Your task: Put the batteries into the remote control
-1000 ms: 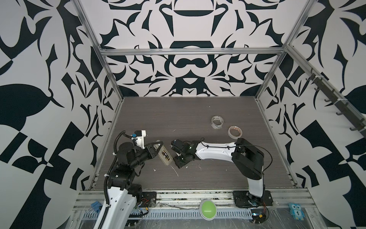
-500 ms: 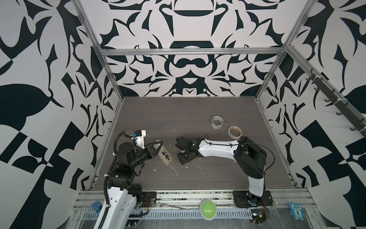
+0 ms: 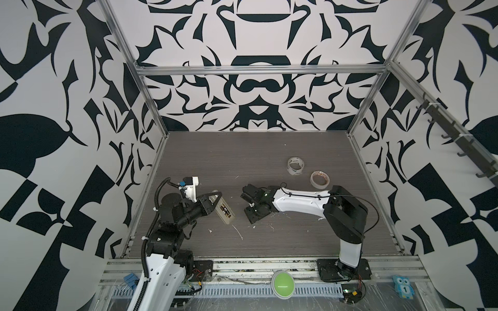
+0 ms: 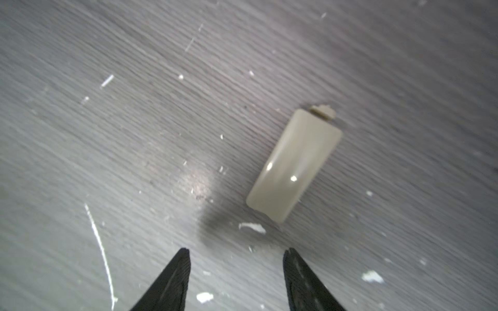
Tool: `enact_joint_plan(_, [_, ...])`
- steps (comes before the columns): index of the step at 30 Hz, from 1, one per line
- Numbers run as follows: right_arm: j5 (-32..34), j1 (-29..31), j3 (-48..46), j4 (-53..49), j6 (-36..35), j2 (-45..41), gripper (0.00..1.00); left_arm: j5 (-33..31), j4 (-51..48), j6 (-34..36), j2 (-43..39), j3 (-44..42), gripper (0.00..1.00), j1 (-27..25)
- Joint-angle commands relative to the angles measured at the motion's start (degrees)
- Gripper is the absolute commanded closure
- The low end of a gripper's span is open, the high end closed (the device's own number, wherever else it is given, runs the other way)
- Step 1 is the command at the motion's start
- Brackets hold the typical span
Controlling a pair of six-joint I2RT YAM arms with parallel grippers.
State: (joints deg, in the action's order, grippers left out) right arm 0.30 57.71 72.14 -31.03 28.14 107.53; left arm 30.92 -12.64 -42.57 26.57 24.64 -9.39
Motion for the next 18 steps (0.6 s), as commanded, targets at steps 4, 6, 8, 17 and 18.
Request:
enact_joint_plan(4, [0.4,-2.1,1.7,-1.6,-3.0,-0.3,0.4,0.5,1.4,0.3,-1.3,0.3,1.0,0.2])
enact_joint_plan(6, [0.0,-2.3,2.3,-1.3,-3.4,1.0,0.4,0.3,1.1,0.3,-1.7,0.4,1.0,0.2])
enact_joint_plan(8, [-0.3,-2.5,2.6,-0.8,-3.6,1.7,0.4,0.2,1.0,0.3,-2.0,0.3,1.0,0.2])
enact_joint_plan(17, [-2.4,-2.7,3.2,1.5,-3.5,5.1,0.41,0.0,1.0,0.3,-2.0,0.4,1.0,0.2])
enact_joint_plan(18, [-2.7,-2.6,3.3,1.8,-3.3,5.4,0.41,0.0,1.0,0.3,-2.1,0.3,1.0,0.2])
